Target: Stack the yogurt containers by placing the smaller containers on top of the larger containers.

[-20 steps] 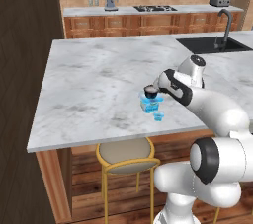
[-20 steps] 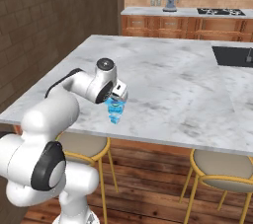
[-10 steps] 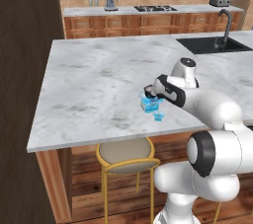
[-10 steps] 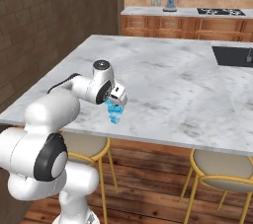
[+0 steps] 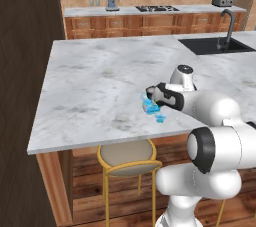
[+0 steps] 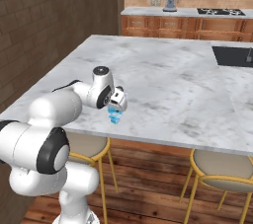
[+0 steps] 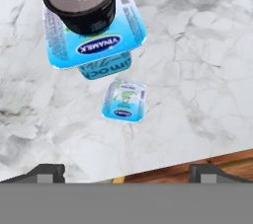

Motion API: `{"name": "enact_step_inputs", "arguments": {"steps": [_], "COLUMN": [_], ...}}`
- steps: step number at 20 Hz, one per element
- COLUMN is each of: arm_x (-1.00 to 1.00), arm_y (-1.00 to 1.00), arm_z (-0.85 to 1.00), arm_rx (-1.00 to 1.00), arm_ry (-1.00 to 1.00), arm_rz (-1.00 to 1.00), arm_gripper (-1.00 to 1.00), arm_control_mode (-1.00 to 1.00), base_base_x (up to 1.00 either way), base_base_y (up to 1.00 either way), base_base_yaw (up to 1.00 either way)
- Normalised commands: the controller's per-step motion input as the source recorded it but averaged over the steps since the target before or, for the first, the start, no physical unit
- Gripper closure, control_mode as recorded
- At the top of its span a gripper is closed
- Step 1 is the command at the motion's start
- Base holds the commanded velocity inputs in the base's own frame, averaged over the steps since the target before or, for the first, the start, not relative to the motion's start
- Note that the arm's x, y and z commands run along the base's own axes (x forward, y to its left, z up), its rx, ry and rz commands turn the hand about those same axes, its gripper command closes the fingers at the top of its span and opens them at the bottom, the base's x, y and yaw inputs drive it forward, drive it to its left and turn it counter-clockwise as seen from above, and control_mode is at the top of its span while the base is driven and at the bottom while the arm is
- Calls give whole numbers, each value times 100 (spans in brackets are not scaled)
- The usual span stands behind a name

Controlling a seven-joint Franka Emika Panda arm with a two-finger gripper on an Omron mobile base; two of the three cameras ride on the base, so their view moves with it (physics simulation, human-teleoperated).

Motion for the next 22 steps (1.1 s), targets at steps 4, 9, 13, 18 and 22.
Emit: {"name": "enact_step_inputs", "arguments": {"steps": [4,9,13,18,22], "arm_x": [0,0,0,0,4], "arm_y": [0,-1,-4,-1,0], "arm_z": [-22,-16,-18,-18,-19], "arm_rx": [0,0,0,0,-2], "arm_ry": [-2,-7,-11,-11,-6], "arm_rz": [0,0,0,0,0], "arm_gripper": [-100,-100,-100,-100,-100], "arm_control_mode": [-100,-100,-100,-100,-100], "base_base_x": [0,0,0,0,0], "base_base_y": [0,0,0,0,0], "base_base_yaw": [0,0,0,0,0]}}
